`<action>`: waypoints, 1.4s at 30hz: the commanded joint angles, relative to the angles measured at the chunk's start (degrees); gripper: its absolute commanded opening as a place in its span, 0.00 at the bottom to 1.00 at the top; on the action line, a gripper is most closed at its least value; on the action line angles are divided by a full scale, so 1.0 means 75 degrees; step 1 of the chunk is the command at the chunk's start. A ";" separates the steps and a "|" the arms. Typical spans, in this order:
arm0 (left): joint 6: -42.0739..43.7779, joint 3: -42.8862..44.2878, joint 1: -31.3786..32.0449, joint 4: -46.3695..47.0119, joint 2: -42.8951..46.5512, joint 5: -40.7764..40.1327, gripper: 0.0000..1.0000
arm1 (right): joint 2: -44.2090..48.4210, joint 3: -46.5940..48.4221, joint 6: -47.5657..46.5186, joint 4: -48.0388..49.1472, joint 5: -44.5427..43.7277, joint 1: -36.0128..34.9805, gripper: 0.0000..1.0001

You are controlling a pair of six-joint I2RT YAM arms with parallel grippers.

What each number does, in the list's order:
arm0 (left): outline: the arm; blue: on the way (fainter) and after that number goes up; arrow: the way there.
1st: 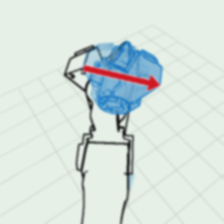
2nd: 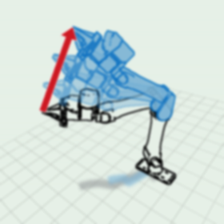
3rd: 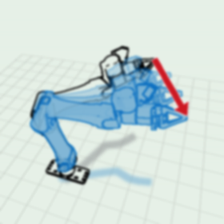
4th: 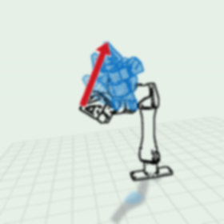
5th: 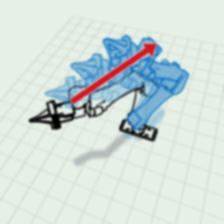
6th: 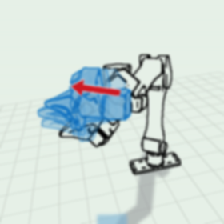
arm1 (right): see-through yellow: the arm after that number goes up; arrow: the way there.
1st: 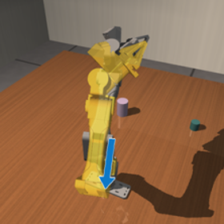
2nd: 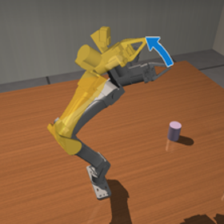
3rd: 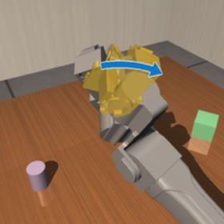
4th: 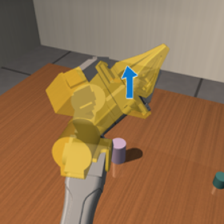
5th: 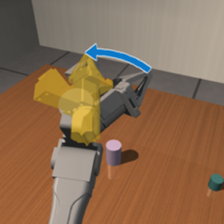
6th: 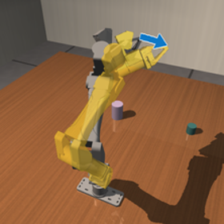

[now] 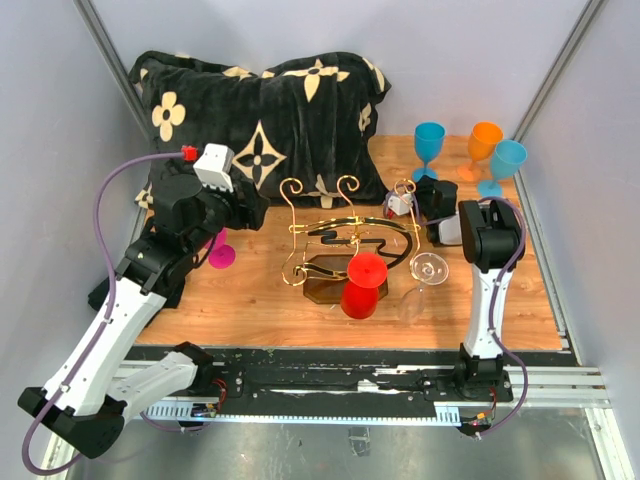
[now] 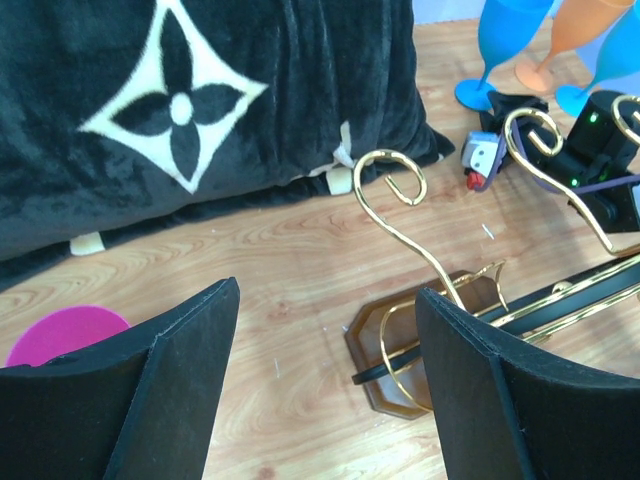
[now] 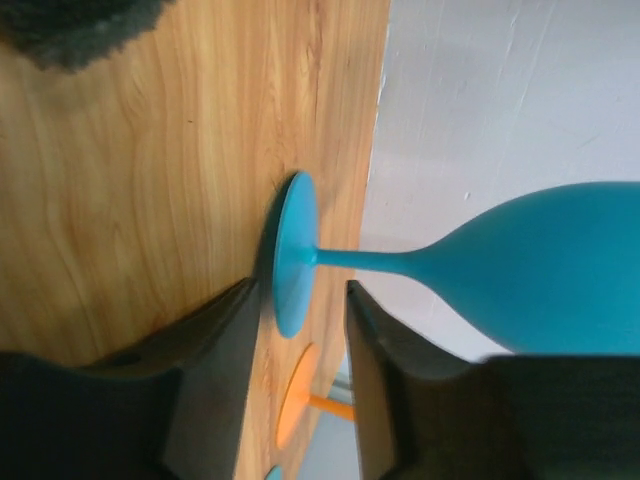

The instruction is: Take the wine glass off the wine glass rack

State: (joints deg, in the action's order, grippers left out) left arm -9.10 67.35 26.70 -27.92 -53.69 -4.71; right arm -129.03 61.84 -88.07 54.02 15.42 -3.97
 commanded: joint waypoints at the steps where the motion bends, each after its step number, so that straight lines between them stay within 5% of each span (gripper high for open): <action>1: -0.0073 -0.0322 -0.0056 0.0269 0.0115 0.0237 0.77 | 0.0247 -0.0263 0.0104 -0.0729 -0.0099 -0.0103 0.48; 7: -0.0087 -0.0297 -0.0056 0.0276 0.0099 0.0284 0.77 | 0.0590 -0.0336 0.0277 -0.1550 -0.0088 -0.0092 0.77; 20: -0.0262 -0.0447 -0.0056 0.0284 0.0230 0.0559 0.76 | 0.1993 0.1140 0.1006 -0.7376 0.1253 0.0368 0.73; 26: -0.0347 -0.0592 -0.0054 0.0332 0.0304 0.0465 0.75 | 0.2654 0.1959 0.2251 -0.8971 0.1618 0.0735 0.72; 36: -0.1198 -0.0327 -0.0056 -0.0130 -0.0037 0.0615 0.71 | 0.3888 0.3900 0.5727 -1.1621 0.2074 0.0866 0.60; 42: -0.1723 -0.0012 -0.0056 -0.0608 -0.0110 0.0589 0.71 | 0.4839 0.4424 0.9059 -1.2476 -0.0424 0.0856 0.70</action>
State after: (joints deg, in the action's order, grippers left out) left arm -18.04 64.60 26.70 -30.24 -54.92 -0.67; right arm -95.98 91.13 -42.68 -31.35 24.84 2.04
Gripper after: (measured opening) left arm 0.711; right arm 0.666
